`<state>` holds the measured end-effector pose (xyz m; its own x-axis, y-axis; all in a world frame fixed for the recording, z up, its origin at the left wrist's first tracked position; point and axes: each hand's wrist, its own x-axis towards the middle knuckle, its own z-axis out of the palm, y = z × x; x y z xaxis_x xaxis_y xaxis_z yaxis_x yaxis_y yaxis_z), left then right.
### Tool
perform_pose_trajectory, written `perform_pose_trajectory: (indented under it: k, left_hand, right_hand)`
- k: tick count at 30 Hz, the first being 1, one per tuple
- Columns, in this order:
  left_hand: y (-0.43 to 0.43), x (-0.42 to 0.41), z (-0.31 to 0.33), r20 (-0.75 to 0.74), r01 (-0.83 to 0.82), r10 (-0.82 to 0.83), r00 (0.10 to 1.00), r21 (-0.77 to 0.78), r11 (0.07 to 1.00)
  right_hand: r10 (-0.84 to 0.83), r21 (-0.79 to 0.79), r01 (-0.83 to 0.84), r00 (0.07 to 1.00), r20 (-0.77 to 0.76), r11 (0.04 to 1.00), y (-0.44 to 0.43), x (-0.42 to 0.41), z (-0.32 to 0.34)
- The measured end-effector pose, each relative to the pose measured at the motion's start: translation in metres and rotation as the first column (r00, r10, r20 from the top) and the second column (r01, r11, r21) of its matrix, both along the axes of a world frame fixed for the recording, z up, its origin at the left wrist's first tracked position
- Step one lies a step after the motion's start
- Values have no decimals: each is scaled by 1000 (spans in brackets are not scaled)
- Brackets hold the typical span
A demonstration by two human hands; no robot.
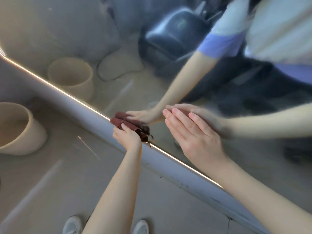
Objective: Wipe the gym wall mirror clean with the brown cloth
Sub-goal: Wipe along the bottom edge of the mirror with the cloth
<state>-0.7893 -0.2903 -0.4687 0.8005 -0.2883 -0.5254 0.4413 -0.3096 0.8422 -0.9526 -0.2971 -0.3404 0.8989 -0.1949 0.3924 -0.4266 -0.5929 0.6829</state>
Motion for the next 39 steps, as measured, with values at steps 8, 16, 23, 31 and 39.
perform_pose_trajectory:
  k: [8, 16, 23, 31, 39]
  left_hand:
    - [23, -53, 28, 77, 111, -102, 992, -125, 986]
    - [17, -53, 21, -4, 63, -63, 998, -85, 994]
    - [18, -38, 7, -100, 88, -94, 991, -58, 994]
    - [31, -73, 28, -105, 202, -212, 972, -101, 974]
    - [25, -58, 23, -225, 172, -176, 958, -38, 984]
  right_hand:
    - [-26, 63, 22, 997, 76, 998, 6, -2, -6]
    - [-31, 45, 28, 997, 68, 999, 9, -17, -7]
    - [-75, 15, 74, 995, 61, 997, 15, -35, -13]
    - [-155, 123, 138, 979, 136, 983, 25, -27, -17]
    - [-176, 181, 150, 974, 143, 972, 34, -34, -19]
